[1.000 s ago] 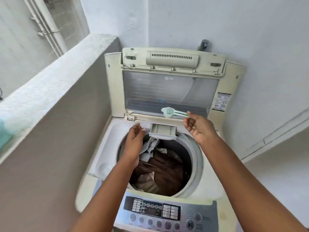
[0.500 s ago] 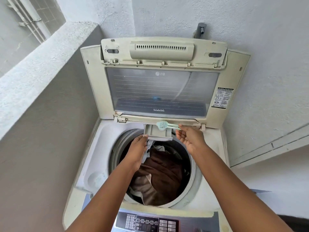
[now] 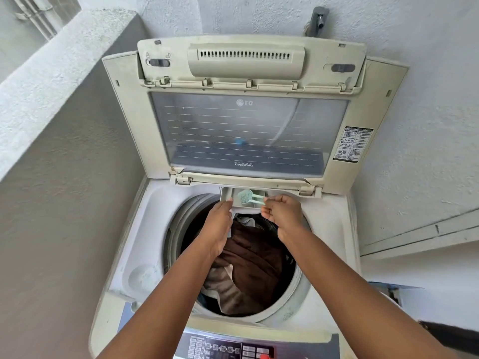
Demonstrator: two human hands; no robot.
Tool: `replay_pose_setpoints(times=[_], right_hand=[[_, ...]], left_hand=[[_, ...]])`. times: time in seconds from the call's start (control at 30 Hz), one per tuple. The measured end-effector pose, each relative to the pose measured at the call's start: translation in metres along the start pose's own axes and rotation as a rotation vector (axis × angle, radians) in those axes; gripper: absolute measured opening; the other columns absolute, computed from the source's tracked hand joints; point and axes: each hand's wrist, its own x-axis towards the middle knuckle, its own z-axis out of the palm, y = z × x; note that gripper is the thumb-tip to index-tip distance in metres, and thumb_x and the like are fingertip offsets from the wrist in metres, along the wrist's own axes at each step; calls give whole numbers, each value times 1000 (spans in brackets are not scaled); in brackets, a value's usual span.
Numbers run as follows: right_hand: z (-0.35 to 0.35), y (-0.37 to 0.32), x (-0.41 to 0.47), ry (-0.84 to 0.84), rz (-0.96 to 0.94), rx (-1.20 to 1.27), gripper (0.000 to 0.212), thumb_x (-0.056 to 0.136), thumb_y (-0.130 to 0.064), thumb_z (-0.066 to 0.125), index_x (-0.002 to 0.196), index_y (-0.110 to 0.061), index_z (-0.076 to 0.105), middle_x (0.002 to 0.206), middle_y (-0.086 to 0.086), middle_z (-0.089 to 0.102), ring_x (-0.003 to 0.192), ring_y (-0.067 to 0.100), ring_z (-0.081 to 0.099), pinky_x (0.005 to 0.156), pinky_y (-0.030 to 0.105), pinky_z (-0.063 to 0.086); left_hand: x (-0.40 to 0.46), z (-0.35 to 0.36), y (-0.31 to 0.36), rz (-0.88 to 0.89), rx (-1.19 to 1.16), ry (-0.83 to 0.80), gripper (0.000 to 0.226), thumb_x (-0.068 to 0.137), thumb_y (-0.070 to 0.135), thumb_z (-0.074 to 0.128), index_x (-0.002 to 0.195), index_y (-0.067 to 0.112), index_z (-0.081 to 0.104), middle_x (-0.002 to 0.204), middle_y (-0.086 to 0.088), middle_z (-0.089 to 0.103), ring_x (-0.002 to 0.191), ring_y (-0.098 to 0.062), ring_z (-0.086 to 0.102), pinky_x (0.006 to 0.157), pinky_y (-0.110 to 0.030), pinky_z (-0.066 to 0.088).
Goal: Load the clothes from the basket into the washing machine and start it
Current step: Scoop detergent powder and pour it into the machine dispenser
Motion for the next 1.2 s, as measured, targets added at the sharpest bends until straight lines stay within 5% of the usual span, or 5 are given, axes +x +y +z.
replay_pose_setpoints(times=[0.17,0.5,0.77,0.97,1.2], right_hand=[[8,19,2,5,-107,-103,13,86,0,71,81,-8,62,78,7,69,63,17,66,76,37,62],[-9,28,-1,13,-784,-668,12,88,-4,67,79,-10,62,74,-1,62,67,18,58,61,29,47],[-26,18,-2,-51,-1306,-1031,24,76,16,66,90,-4,64,88,7,61,78,24,59,64,30,52],[-43,13,-10,-35,-1558,-1177,23,81,5,45,87,-7,65,90,7,61,77,25,60,52,29,53],[-19,-7,-44,84,-1099,-500,7,93,-5,63,88,-8,58,84,1,61,73,20,59,63,29,48]], left_hand=[[0,1,-3,14,-32,-4,24,102,34,50,103,15,64,102,-7,62,101,-20,54,103,-36,43],[-2,1,-11,16,-114,-4,17,102,32,51,101,19,62,105,-5,57,104,-18,52,114,-38,37],[-16,4,-16,35,-126,-1,50,102,34,53,142,6,47,149,-12,47,141,-25,42,121,-40,30],[-34,5,-17,49,-107,-19,54,100,41,53,146,14,46,152,-6,45,142,-21,39,121,-40,29],[-62,-3,-7,170,-33,-19,58,84,52,64,135,26,53,135,3,62,129,-13,54,116,-42,36]])
